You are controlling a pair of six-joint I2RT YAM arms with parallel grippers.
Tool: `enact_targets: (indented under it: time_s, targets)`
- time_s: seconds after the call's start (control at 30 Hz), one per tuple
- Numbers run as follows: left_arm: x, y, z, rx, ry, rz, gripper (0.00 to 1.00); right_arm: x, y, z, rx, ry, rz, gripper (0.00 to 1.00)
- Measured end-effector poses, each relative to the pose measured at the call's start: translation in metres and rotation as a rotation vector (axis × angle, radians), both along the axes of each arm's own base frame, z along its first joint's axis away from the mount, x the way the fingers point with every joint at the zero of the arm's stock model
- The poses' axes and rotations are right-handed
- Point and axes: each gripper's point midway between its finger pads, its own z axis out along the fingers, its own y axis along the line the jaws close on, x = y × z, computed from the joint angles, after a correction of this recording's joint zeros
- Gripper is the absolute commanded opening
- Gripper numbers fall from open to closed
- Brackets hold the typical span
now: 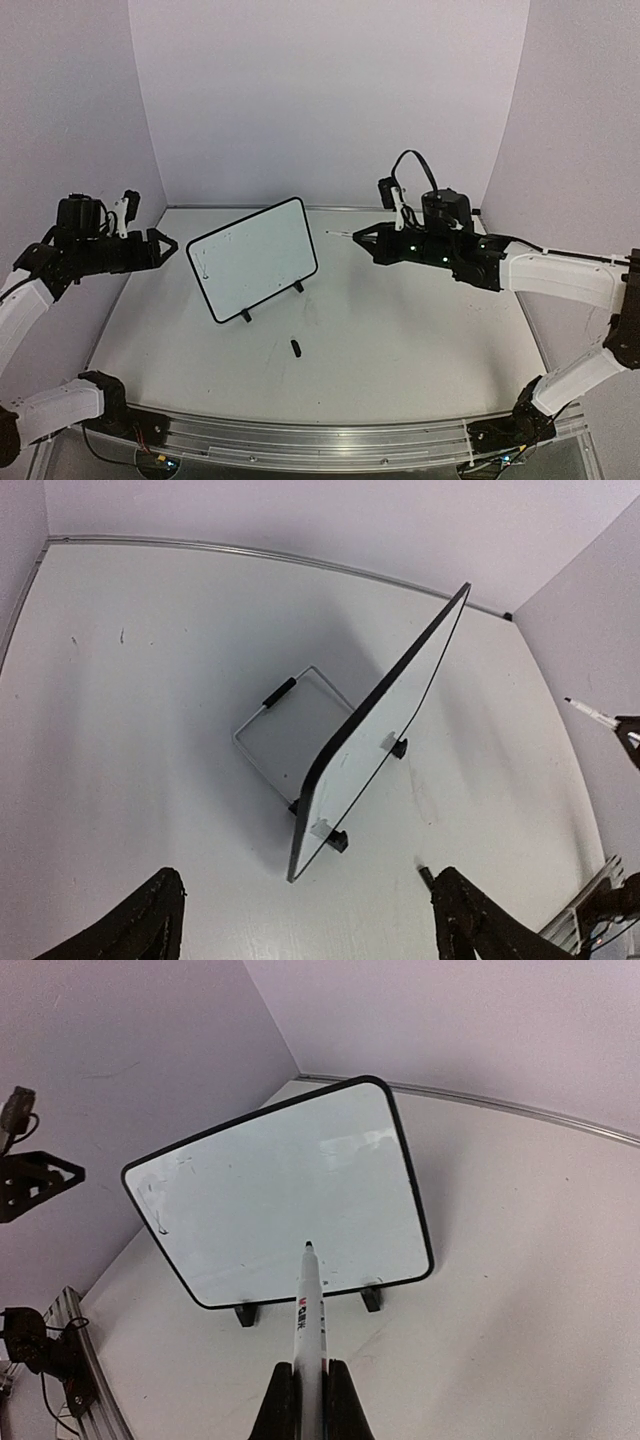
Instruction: Write a sentence on the whiteboard
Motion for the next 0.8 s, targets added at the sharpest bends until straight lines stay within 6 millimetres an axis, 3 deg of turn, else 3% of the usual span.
enact_targets:
  time_s: [0.1, 0.17, 0.4, 0.6, 0.8]
  targets:
    - [-0.018, -0.017, 0.007, -0.039, 0.007, 0.027, 0.8, 0.007, -0.024, -0.006, -0.01, 0.006, -0.055, 0.0]
    - [-0.027, -0.033, 0.0, -0.049, 0.049, 0.038, 0.8, 0.007, -0.034, -0.01, -0.016, 0.01, -0.075, 0.0]
    - [-0.057, -0.13, -0.073, 0.161, 0.244, -0.012, 0.79, -0.005, -0.048, -0.018, -0.015, 0.027, -0.089, 0.0]
    - [-0.04, -0.156, -0.122, 0.255, 0.281, 0.099, 0.64, -0.01, -0.053, -0.009, 0.011, 0.016, -0.1, 0.0]
    - [-0.017, -0.173, -0.164, 0.299, 0.295, 0.174, 0.59, -0.016, -0.059, -0.003, 0.034, 0.007, -0.104, 0.0]
